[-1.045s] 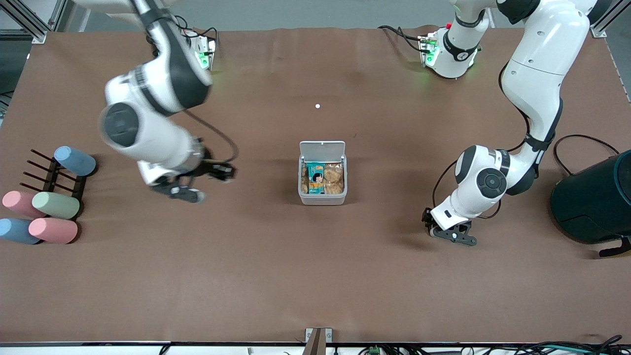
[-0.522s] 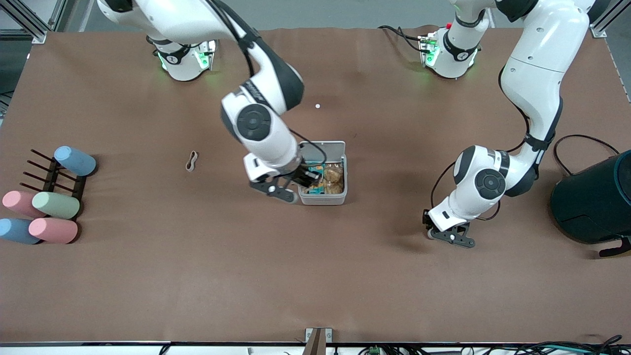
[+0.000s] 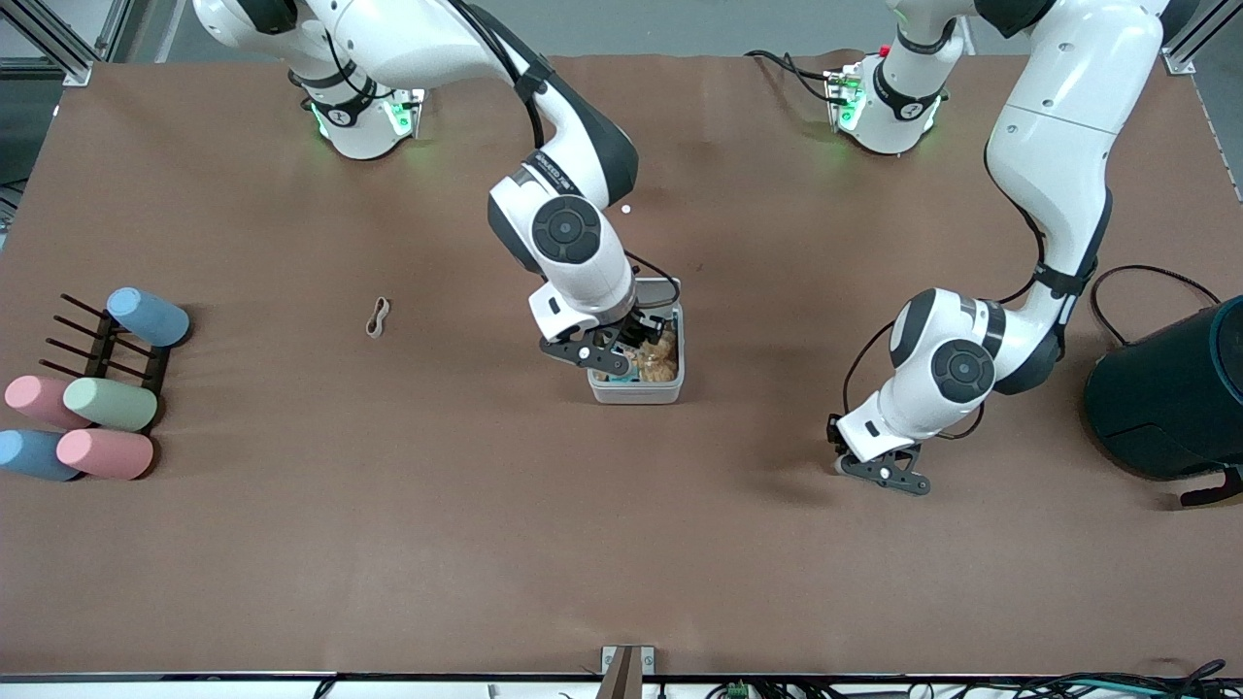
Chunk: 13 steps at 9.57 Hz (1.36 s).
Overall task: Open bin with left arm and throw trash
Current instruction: 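Raise the green tape roll over the bin with the left gripper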
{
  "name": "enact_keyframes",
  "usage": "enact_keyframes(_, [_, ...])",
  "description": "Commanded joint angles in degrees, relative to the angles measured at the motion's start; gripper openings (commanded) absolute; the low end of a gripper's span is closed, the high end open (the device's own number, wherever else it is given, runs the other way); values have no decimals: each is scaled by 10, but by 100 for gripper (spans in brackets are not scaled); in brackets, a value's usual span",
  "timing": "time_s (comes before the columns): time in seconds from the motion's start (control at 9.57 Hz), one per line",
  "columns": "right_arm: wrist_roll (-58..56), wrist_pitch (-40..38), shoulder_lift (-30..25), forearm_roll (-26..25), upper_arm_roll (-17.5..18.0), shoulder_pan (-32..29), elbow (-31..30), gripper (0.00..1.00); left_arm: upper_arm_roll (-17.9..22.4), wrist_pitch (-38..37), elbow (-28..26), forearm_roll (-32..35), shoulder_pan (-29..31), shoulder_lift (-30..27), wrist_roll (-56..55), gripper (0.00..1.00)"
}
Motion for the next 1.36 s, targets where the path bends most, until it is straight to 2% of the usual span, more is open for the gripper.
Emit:
enact_keyframes(0.0, [4, -1, 4, -11, -6, 7, 0, 38, -17, -56, 32, 1, -1, -14, -5, 0])
enact_keyframes(0.31, [5, 1, 4, -12, -8, -10, 1, 61, -71, -111, 61, 0, -1, -23, -93, 0])
enact_keyframes(0.42, [5, 1, 4, -12, -8, -11, 1, 80, -89, -112, 61, 1, 0, -24, -126, 0])
enact_keyframes(0.63, [8, 1, 5, -36, -8, -5, 0, 95, -120, -113, 62, 3, -2, -28, -197, 0])
enact_keyframes(0.94, [7, -5, 1, -36, -8, -8, 1, 97, -136, -113, 62, 7, -27, -34, -263, 0])
enact_keyframes(1.15, [2, -42, -8, -32, -7, -56, 5, 96, -136, -114, 70, 9, -69, -32, -348, 0])
enact_keyframes(1.25, [4, -62, -35, -31, -7, -80, -2, 96, -136, -113, 71, 8, -83, -30, -361, 0])
